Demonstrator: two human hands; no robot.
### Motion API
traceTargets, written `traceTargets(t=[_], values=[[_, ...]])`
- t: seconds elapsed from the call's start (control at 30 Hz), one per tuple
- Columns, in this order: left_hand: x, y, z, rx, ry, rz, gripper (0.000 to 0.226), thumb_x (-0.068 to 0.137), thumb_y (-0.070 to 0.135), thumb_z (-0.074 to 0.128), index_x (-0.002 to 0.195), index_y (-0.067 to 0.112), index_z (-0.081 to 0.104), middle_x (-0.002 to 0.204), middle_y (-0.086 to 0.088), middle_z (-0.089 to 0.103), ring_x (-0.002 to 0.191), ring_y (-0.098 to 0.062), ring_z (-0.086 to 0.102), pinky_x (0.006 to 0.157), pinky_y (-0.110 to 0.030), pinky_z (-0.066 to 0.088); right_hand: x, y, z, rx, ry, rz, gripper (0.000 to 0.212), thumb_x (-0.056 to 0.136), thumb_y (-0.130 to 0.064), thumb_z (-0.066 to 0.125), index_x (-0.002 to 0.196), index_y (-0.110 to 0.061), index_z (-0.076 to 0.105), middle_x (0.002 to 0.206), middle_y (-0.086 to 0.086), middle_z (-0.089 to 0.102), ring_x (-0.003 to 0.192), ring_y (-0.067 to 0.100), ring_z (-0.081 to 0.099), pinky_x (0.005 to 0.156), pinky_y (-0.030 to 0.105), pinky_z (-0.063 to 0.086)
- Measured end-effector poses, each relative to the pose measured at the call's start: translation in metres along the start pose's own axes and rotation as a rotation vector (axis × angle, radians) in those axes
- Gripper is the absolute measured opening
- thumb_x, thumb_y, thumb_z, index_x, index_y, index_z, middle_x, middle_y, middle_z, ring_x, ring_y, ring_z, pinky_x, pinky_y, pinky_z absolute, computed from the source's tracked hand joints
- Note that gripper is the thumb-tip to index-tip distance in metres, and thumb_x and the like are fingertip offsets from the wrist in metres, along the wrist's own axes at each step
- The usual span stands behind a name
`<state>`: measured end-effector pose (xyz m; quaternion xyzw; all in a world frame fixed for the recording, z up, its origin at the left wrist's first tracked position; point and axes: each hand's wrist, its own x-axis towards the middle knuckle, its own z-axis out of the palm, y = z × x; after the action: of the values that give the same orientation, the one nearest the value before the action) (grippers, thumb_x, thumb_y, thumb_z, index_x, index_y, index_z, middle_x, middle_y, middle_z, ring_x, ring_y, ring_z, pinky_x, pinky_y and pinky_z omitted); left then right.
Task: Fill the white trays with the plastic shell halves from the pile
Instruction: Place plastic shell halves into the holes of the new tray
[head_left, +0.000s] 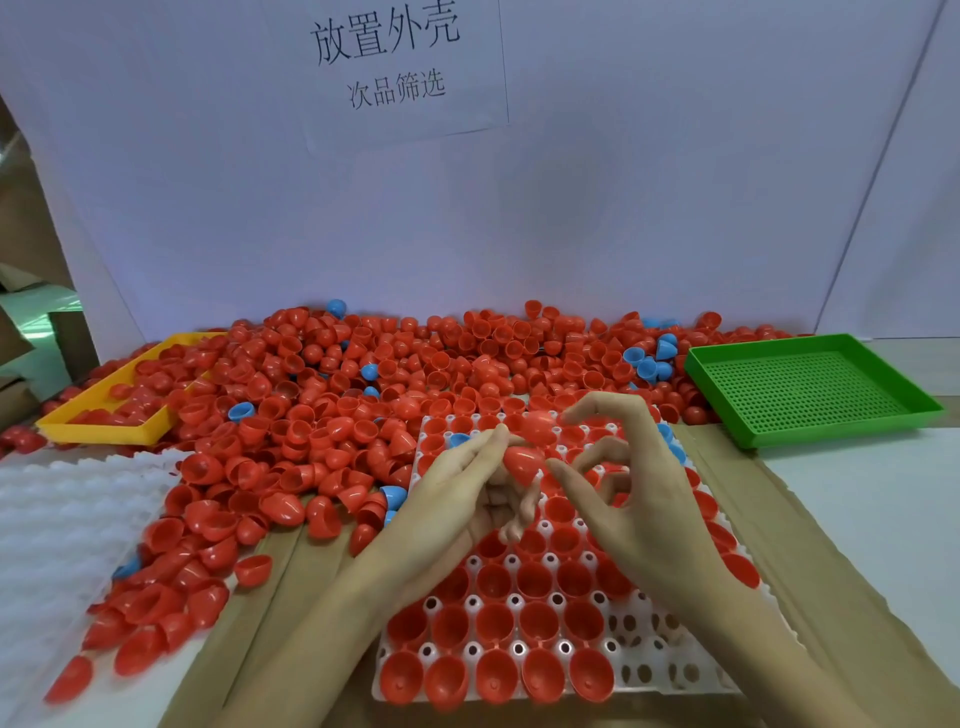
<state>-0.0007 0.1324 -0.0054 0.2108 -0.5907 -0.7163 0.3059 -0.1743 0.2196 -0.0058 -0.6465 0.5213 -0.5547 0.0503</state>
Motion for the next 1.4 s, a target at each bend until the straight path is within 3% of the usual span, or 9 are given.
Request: traceTargets(t=[0.1, 0.2, 0.37, 0.6, 0.77, 0.97, 1.1, 1.27, 1.4], values=[[0.001, 0.000, -0.002, 0.034, -0.006, -0.044, 0.063, 0.105, 0.062, 0.050, 0.099, 0.002, 0.068, 0.072, -0.018, 0.066, 0.059, -0.023, 0.061, 0.055, -0.028, 0.050, 0.002, 0.002, -0.003, -0.164, -0.067, -0.176, 0.040, 0.095, -0.016, 0.072, 0.132, -0.030, 0.068, 0.146, -0.010, 0.052, 0.081, 0.013, 0.069, 0.061, 0.015, 0.053], [0.001, 0.001, -0.004, 0.037, 0.000, -0.044, 0.067, 0.103, 0.068, 0.047, 0.095, 0.007, 0.074, 0.074, -0.023, 0.069, 0.057, -0.026, 0.065, 0.053, -0.026, 0.051, 0.000, 0.003, -0.002, -0.185, -0.083, -0.148, 0.023, 0.096, -0.027, 0.072, 0.118, -0.026, 0.075, 0.118, -0.017, 0.065, 0.085, 0.006, 0.067, 0.068, 0.010, 0.047], [0.003, 0.002, -0.007, 0.091, 0.045, -0.002, 0.062, 0.105, 0.063, 0.042, 0.103, 0.010, 0.076, 0.082, -0.026, 0.073, 0.065, -0.031, 0.072, 0.056, -0.028, 0.056, 0.003, 0.003, -0.007, 0.027, -0.101, 0.211, 0.004, 0.094, -0.027, 0.076, 0.096, -0.024, 0.075, 0.082, -0.011, 0.072, 0.073, 0.011, 0.070, 0.066, 0.018, 0.051], [-0.001, -0.009, -0.011, 0.992, 0.240, 0.449, 0.033, 0.107, 0.039, 0.051, 0.087, 0.023, 0.073, 0.087, 0.013, 0.069, 0.093, -0.013, 0.064, 0.089, -0.019, 0.045, 0.013, 0.010, -0.034, 0.389, -0.108, 0.469, 0.023, 0.100, -0.027, 0.068, 0.123, -0.028, 0.062, 0.070, -0.003, 0.069, 0.059, 0.009, 0.065, 0.059, 0.013, 0.051], [0.003, -0.010, -0.023, 1.063, 0.260, 0.478, 0.035, 0.108, 0.036, 0.049, 0.088, 0.020, 0.072, 0.095, 0.011, 0.064, 0.102, -0.015, 0.058, 0.102, -0.027, 0.041, 0.013, 0.020, -0.035, 0.433, -0.191, 0.495, 0.017, 0.103, -0.028, 0.065, 0.110, -0.025, 0.079, 0.092, 0.006, 0.076, 0.082, 0.020, 0.074, 0.073, 0.023, 0.057], [0.005, -0.010, -0.039, 1.027, 0.365, 0.475, 0.036, 0.108, 0.035, 0.047, 0.086, 0.024, 0.074, 0.095, 0.015, 0.065, 0.106, -0.014, 0.059, 0.098, -0.017, 0.041, 0.017, 0.019, -0.054, 0.632, -0.509, 0.668, 0.017, 0.098, -0.010, 0.072, 0.114, -0.010, 0.078, 0.116, 0.019, 0.076, 0.111, 0.038, 0.074, 0.094, 0.034, 0.061], [0.007, -0.012, -0.042, 1.029, 0.352, 0.450, 0.038, 0.108, 0.037, 0.046, 0.085, 0.025, 0.074, 0.095, 0.016, 0.066, 0.108, -0.014, 0.059, 0.100, -0.019, 0.040, 0.023, 0.008, -0.071, 0.295, -0.788, 0.504, 0.013, 0.096, -0.014, 0.075, 0.109, -0.012, 0.080, 0.103, 0.014, 0.080, 0.096, 0.031, 0.079, 0.083, 0.037, 0.064], [0.007, -0.016, -0.043, 1.058, 0.340, 0.456, 0.036, 0.109, 0.032, 0.050, 0.083, 0.025, 0.074, 0.095, 0.017, 0.066, 0.108, -0.012, 0.059, 0.100, -0.012, 0.036, 0.019, 0.004, -0.081, 0.196, -0.958, 0.444, 0.007, 0.094, -0.020, 0.077, 0.100, -0.017, 0.078, 0.083, 0.006, 0.078, 0.061, 0.014, 0.071, 0.049, 0.017, 0.050], [0.007, -0.014, -0.042, 1.065, 0.342, 0.442, 0.037, 0.109, 0.034, 0.048, 0.084, 0.025, 0.074, 0.094, 0.019, 0.065, 0.111, -0.010, 0.057, 0.101, -0.009, 0.034, 0.017, 0.011, -0.079, 0.131, -1.032, 0.432, 0.008, 0.091, -0.024, 0.081, 0.097, -0.020, 0.078, 0.083, 0.000, 0.077, 0.064, 0.006, 0.067, 0.057, 0.017, 0.051]])
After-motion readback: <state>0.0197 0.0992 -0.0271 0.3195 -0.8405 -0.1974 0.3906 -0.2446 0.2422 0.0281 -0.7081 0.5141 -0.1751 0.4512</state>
